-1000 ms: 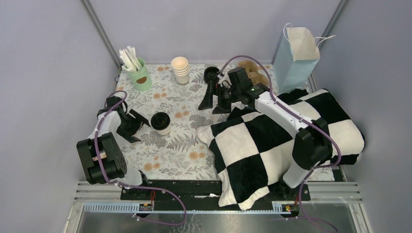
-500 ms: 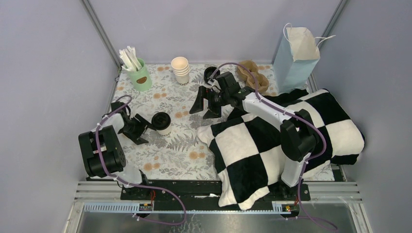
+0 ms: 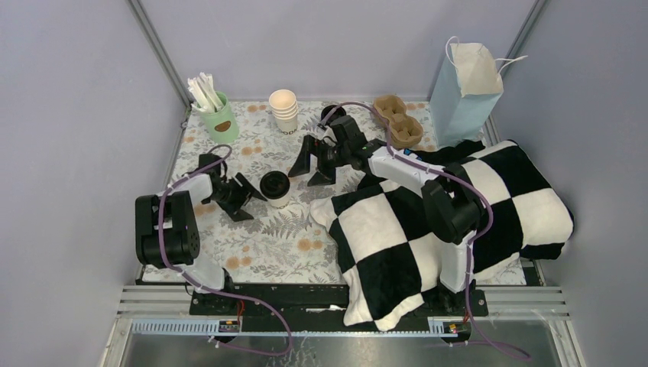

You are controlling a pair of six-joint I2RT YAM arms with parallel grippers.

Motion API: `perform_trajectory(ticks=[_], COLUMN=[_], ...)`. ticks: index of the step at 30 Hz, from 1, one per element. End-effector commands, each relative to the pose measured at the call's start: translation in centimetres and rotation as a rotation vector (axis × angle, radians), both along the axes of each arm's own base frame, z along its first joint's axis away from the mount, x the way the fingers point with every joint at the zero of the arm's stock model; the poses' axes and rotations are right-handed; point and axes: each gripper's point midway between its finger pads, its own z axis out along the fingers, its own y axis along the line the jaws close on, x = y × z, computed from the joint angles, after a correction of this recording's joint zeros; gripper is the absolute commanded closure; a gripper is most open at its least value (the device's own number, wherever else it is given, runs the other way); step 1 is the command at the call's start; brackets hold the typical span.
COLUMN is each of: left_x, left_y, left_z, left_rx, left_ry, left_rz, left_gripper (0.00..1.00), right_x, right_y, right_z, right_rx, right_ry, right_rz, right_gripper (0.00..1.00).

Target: Pack the takeout coffee

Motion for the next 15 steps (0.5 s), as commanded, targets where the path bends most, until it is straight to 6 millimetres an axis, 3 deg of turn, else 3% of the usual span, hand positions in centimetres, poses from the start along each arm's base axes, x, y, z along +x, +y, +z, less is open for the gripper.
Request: perform_trajectory(ticks=[1, 4, 7, 11, 13, 15], left_x=[1.4, 0.5, -0.4, -0.2, 0.9, 2.1], left_y=[-1.5, -0.5, 1.8, 4.9, 4.8, 3.2], left_z=[0.7, 1.4, 2.7, 6.0, 8.4, 10.9], left_rx=[-0.010, 0.051, 0.123, 0.152, 0.125, 0.032], left_ry=[-0.056, -0.061, -0.087, -0.194, -0.311, -0.439], left_rz=[-0.038, -0.052, -0.025, 0.048, 0.047, 0.007], left_gripper=[0.26, 0.20, 0.14, 0.06, 0.02, 0.01], right_x=[1.3, 1.6, 1.8, 1.8, 1.8, 1.7], right_y=[2.1, 2.4, 2.7, 2.9, 3.0, 3.2], right_z=[1.9, 1.4, 0.9, 0.3, 0.1, -0.1], right_rx=[0.088, 0.086, 0.087, 0.085, 0.090, 0.099], right_ry=[-0.060, -0.062, -0.068, -0.068, -0.066, -0.056], right_rz=[0.017, 0.025, 0.044, 0.070, 0.079, 0.095], right_gripper=[0.02, 0.02, 0.02, 0.03, 0.04, 0.05])
